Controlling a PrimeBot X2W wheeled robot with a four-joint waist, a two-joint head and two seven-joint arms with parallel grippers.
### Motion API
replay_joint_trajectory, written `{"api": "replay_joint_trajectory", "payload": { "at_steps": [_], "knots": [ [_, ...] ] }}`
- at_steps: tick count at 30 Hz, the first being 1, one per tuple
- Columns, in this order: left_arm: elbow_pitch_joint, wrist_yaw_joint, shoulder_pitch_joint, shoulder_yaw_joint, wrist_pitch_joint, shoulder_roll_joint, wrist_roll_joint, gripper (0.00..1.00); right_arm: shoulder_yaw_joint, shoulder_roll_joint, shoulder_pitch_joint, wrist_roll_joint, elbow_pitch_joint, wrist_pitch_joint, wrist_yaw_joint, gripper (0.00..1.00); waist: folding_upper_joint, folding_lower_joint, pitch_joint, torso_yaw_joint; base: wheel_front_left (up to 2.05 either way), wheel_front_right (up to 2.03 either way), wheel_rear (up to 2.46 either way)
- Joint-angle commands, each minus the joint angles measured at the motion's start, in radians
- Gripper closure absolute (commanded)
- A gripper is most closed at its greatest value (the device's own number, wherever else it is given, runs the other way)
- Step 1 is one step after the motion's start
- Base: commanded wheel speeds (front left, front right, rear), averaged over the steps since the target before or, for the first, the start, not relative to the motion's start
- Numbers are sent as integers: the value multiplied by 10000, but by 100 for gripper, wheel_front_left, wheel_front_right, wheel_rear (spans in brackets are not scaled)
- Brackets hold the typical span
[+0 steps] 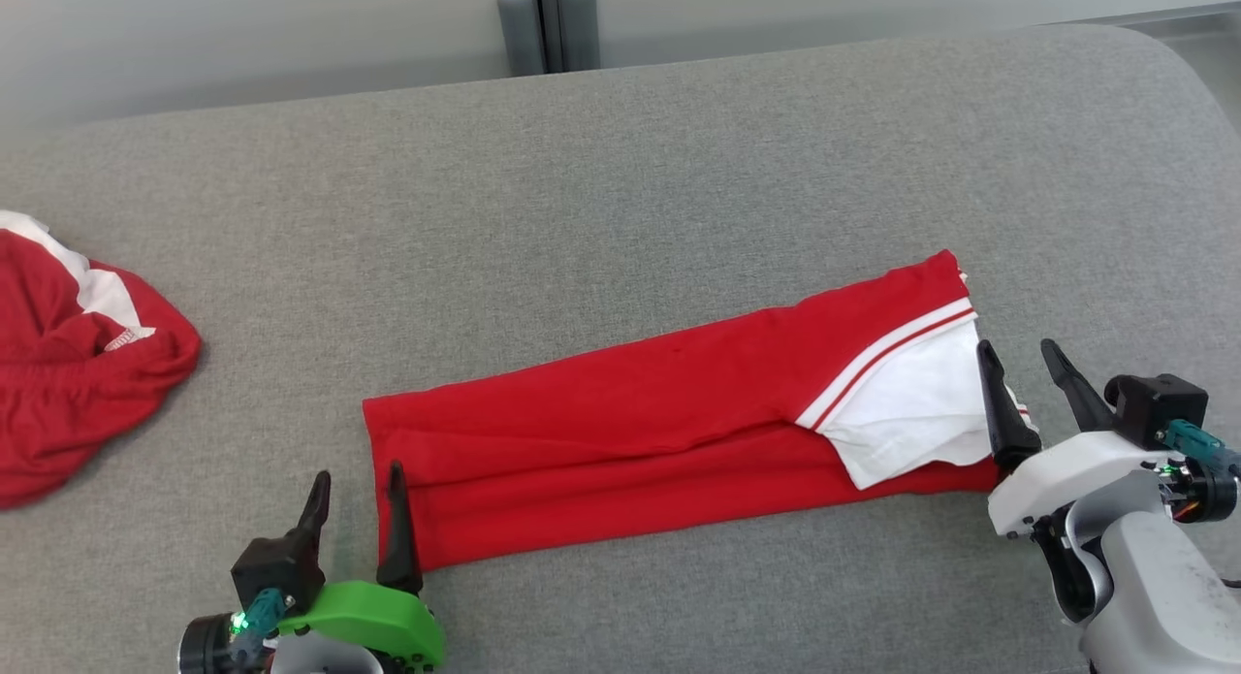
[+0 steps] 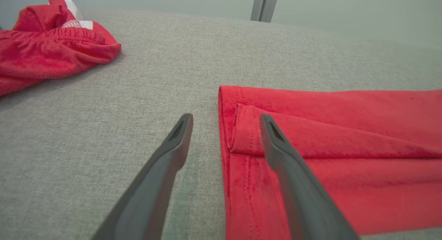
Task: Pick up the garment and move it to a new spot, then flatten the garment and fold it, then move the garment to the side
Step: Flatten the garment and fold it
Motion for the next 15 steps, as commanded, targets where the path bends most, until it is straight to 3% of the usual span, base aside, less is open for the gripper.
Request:
{"api": "replay_joint_trajectory", "payload": {
  "at_steps": [1,7,12,13,14,15],
  "knots": [
    [-109,84,78,-111,11,55,-107,0,4,-59,-194,-90,214,-42,-15,0,0,0,81,160,0,0,0],
    [-360,239,-401,-720,11,52,-240,0,25,-189,-1003,-346,1723,165,-15,0,0,0,338,605,0,0,0],
    [-386,333,-636,-970,11,51,-376,0,218,73,-1335,-123,3117,613,-8,0,0,0,447,842,0,0,0],
    [-402,358,-682,-1016,11,51,-450,0,564,219,-1251,68,3460,796,-4,58,0,0,451,868,0,0,0],
    [-414,379,-679,-1027,11,51,-470,0,628,245,-1224,210,3559,764,-4,98,0,0,450,861,0,0,0],
    [-427,397,-659,-1042,11,51,-500,0,654,191,-1219,327,3658,669,-4,100,0,0,438,839,0,0,0]
  ]
}}
